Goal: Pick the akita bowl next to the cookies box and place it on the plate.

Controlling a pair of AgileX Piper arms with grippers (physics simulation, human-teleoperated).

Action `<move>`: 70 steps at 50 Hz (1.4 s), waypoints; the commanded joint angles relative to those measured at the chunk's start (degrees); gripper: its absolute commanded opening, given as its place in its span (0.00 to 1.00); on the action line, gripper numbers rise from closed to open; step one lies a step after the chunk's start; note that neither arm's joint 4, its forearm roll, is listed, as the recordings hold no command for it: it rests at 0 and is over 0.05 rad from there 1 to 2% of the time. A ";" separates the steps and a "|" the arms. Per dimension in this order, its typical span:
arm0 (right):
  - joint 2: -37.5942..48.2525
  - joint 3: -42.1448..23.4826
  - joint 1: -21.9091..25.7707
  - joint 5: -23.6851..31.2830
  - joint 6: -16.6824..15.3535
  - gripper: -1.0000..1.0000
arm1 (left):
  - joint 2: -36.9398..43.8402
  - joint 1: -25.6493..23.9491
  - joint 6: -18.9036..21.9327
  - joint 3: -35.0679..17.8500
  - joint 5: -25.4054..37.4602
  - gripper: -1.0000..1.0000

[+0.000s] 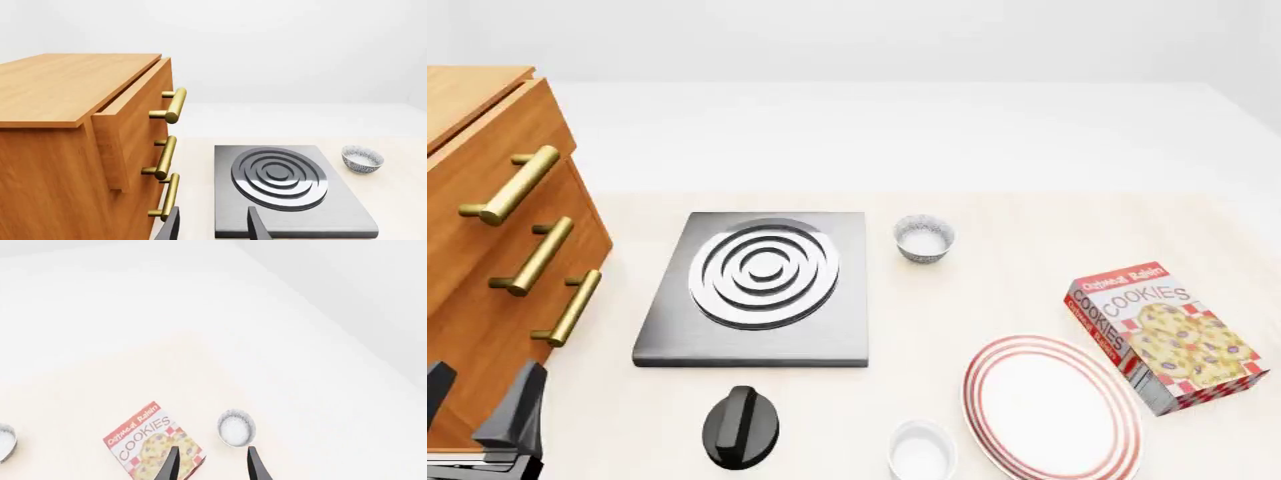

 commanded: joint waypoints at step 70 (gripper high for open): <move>42.64 0.31 -20.43 -24.19 9.61 1.00 | 0.00 0.00 0.00 0.00 0.00 1.00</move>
